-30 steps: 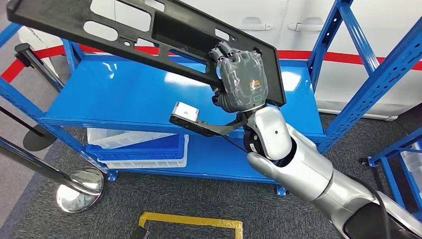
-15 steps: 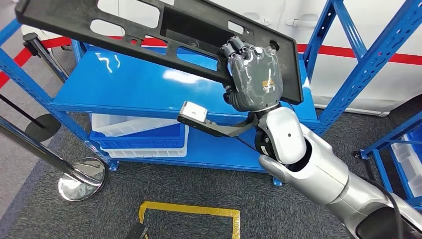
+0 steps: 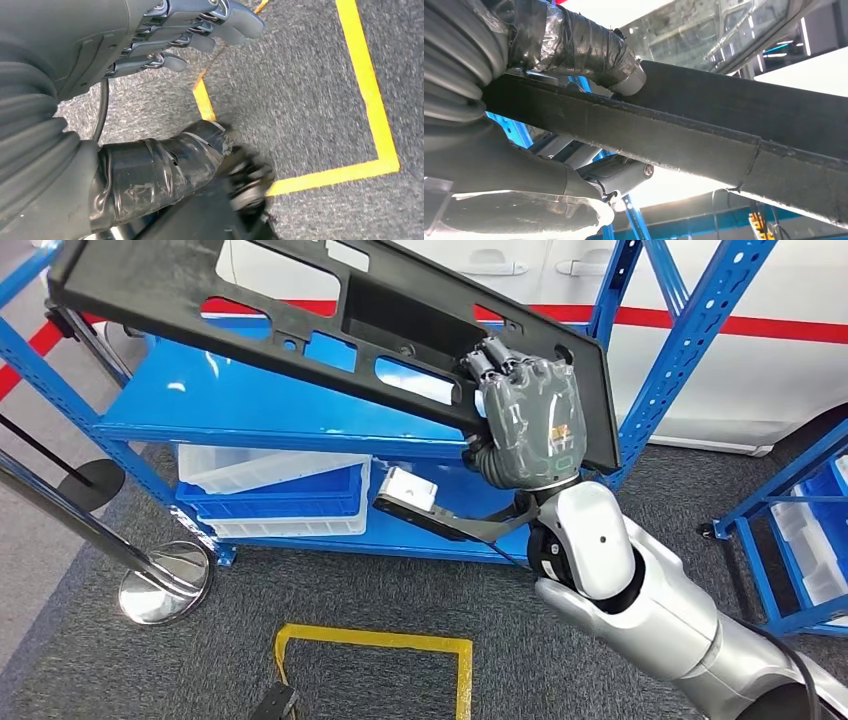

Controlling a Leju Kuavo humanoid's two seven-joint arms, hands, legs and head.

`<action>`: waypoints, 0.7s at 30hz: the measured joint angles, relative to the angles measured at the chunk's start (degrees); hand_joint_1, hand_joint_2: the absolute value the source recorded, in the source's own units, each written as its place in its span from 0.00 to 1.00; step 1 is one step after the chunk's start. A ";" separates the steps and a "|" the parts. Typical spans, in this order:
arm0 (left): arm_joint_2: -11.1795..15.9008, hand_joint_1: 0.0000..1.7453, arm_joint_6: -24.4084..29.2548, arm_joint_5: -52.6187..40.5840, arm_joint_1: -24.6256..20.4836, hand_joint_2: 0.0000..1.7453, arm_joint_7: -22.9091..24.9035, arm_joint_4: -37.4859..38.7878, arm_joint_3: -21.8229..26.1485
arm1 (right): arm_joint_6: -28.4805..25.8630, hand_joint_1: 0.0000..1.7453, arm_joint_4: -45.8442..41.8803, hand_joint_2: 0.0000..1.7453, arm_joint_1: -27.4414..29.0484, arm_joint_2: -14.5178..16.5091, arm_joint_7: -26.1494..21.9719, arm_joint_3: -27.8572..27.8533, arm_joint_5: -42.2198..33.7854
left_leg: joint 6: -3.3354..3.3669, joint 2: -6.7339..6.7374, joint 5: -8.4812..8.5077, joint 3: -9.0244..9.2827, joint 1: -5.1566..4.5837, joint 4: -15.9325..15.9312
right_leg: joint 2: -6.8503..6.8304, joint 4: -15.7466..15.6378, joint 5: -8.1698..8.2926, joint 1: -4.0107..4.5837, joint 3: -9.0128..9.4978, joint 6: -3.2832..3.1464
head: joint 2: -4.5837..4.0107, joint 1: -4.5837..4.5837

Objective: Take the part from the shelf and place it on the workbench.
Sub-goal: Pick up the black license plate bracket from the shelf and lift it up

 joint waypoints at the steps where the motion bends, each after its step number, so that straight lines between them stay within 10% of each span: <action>1: 0.17 0.00 0.13 -0.01 -0.28 1.00 -0.08 0.00 0.00 | -0.37 1.00 -0.07 1.00 0.24 -0.10 -0.20 -0.26 -0.20 | 0.35 -0.02 0.11 2.66 -0.30 -4.02 | 0.00 -0.13 0.47 -0.02 -0.26 0.16 | 0.00 0.03; 6: 0.87 0.00 0.26 -0.07 -0.83 1.00 -0.05 0.00 0.00 | -1.79 1.00 -0.13 1.00 1.38 -0.56 -0.94 -1.20 -0.36 | 1.01 0.09 2.09 5.31 -1.02 -10.92 | 0.00 -1.42 1.88 -0.51 -0.28 1.69 | 0.00 -0.19; 10: 1.09 0.00 0.28 0.07 -0.39 1.00 0.22 0.00 0.00 | -1.86 1.00 -0.27 1.00 1.88 -1.37 -1.03 -1.58 -0.26 | 1.59 0.43 5.19 3.14 -0.82 -12.08 | 0.06 8.79 -7.39 -0.18 -2.89 2.05 | 0.00 0.06; 12: 1.19 0.00 0.30 0.10 -0.02 1.00 0.29 0.00 0.00 | -1.84 1.00 -0.36 1.00 2.15 -1.68 -1.01 -1.68 -0.25 | 1.45 0.44 6.04 1.32 -0.76 -11.38 | 0.04 12.96 -7.54 -0.26 -2.69 2.31 | 0.00 0.06; 14: 1.20 0.00 0.30 0.10 0.26 1.00 0.42 0.00 0.00 | -1.73 1.00 -0.50 1.00 2.28 -1.92 -0.95 -1.82 -0.24 | 1.13 0.43 6.61 -0.67 -0.52 -10.16 | -0.01 10.27 -4.57 -0.46 0.63 2.64 | 0.00 0.07; 17: 1.33 0.00 0.54 0.28 0.65 1.00 0.56 0.00 0.00 | -1.38 1.00 -0.91 1.00 2.52 -2.19 -0.78 -2.06 -0.15 | 0.41 0.34 7.06 -3.12 -0.46 -7.86 | 0.13 1.08 -5.17 -0.41 6.81 2.50 | 0.00 0.01; 21: 1.50 0.00 0.82 0.54 1.24 1.00 0.52 0.00 0.01 | -1.19 1.00 -1.25 1.00 2.92 -2.44 -0.61 -2.28 -0.09 | -0.78 0.08 7.24 -4.38 -0.41 -6.77 | 0.16 -0.45 -4.99 -0.19 6.50 0.76 | 0.00 0.03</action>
